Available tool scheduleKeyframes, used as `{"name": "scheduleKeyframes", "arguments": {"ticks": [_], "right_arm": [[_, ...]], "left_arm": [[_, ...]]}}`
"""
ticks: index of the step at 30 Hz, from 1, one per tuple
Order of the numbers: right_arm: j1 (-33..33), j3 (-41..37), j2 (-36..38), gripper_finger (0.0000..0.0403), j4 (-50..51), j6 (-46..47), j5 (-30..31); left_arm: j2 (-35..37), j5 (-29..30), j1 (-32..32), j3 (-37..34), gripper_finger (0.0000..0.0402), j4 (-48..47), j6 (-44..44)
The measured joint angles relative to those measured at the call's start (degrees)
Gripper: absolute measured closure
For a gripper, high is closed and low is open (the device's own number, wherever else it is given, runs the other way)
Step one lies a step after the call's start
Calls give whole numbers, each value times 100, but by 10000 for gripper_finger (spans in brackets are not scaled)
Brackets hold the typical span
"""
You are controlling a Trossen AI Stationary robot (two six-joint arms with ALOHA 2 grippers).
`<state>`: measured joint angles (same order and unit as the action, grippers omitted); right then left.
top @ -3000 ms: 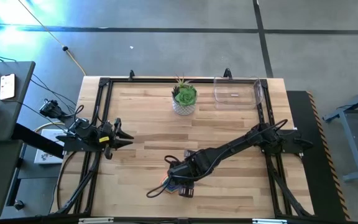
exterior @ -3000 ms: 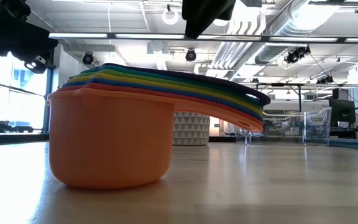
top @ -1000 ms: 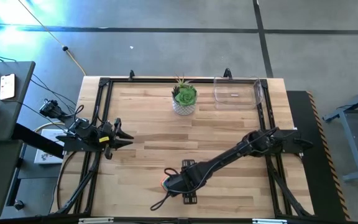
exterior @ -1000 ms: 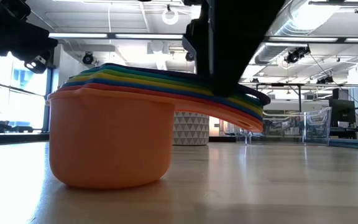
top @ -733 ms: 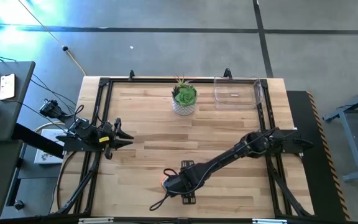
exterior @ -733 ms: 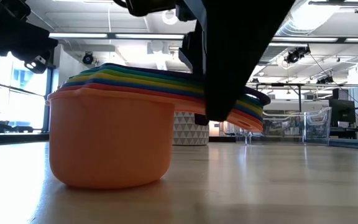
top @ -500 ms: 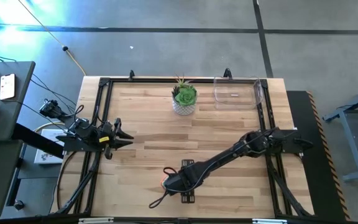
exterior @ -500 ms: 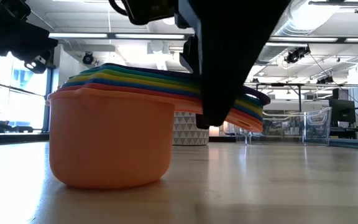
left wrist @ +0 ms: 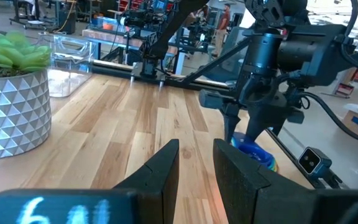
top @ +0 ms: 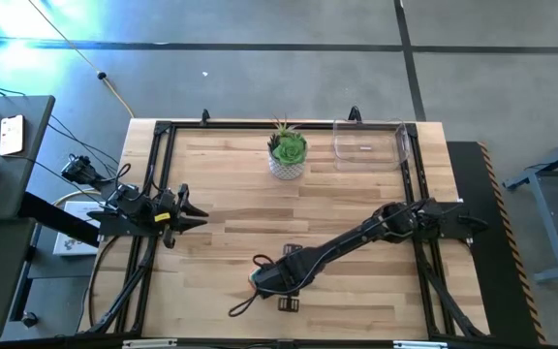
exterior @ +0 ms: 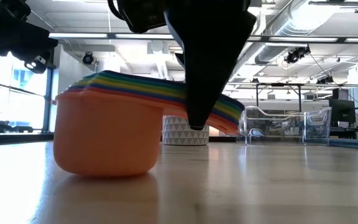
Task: Nest measuring cups in basket
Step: Put the nested measuring cups into the transparent bin
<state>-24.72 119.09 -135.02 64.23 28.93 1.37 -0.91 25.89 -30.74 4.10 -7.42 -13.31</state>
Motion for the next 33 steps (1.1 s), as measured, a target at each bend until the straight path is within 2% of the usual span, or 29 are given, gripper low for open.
{"name": "scheduleKeyframes", "arguments": {"ticks": [15,33], "right_arm": [[305,9,9,280,654,743,145],[1038,9,66,280,668,1513,5]], "left_arm": [[0,0,1,0,312,0,1],[1,0,1,0,312,0,1]]}}
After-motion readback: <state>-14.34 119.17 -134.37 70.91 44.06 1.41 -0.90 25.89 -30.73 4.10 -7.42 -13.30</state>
